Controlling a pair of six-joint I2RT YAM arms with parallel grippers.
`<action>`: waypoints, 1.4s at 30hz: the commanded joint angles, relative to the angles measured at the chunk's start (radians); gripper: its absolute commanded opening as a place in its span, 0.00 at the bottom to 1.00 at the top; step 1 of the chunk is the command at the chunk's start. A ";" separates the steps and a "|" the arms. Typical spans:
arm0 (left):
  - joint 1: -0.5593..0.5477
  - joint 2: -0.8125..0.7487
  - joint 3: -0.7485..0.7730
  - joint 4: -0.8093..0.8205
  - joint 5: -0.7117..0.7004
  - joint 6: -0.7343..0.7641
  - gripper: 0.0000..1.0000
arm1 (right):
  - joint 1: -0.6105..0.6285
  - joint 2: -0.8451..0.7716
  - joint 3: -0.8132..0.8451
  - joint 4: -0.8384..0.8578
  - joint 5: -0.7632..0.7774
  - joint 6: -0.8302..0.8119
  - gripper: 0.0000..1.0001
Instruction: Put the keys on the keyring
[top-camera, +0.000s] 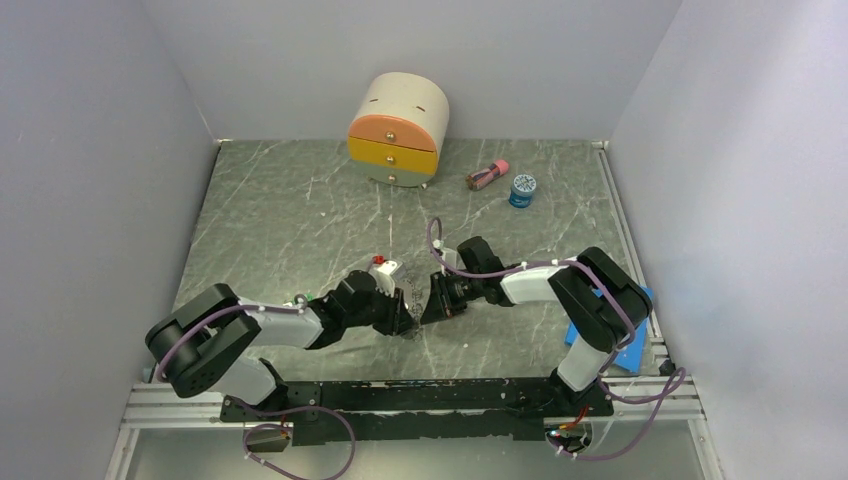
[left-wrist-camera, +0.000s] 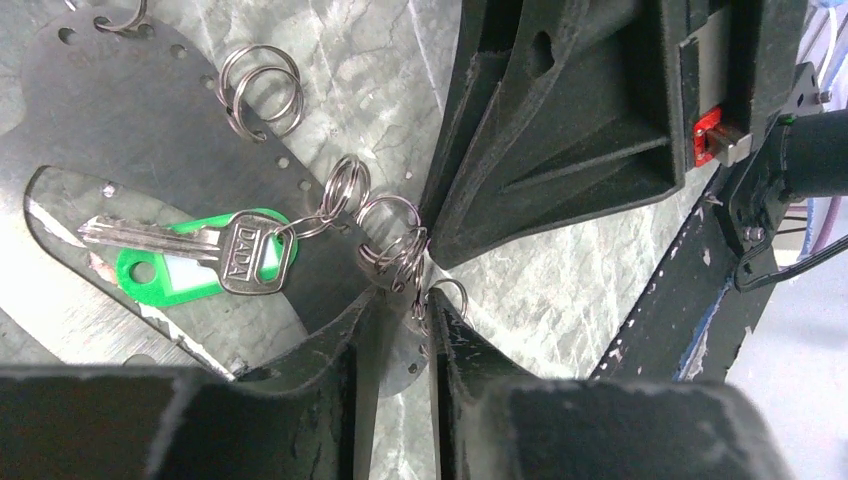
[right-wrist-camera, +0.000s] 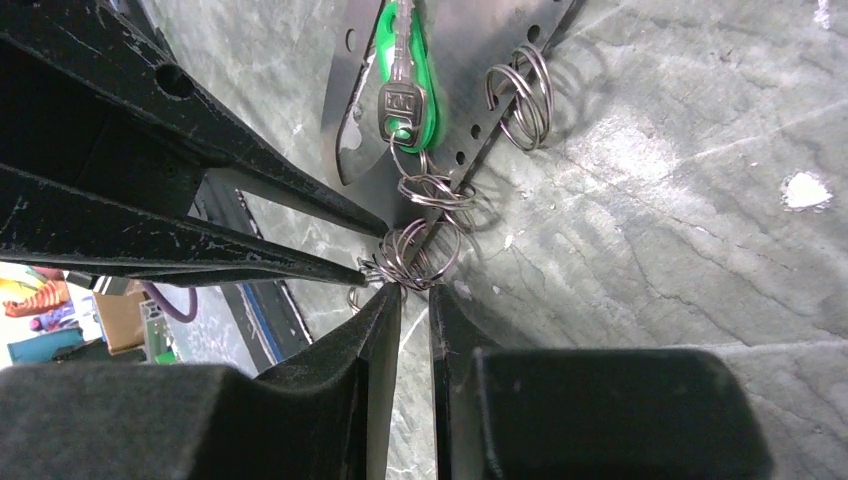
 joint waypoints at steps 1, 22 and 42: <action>-0.007 0.017 0.038 0.043 -0.009 -0.017 0.24 | -0.004 -0.043 0.014 0.018 0.006 -0.018 0.21; -0.014 -0.129 -0.010 0.013 0.004 0.103 0.03 | -0.008 -0.126 -0.058 0.150 -0.062 -0.013 0.44; -0.014 -0.312 -0.132 0.064 -0.029 0.253 0.03 | -0.100 -0.243 -0.127 0.260 -0.098 0.052 0.54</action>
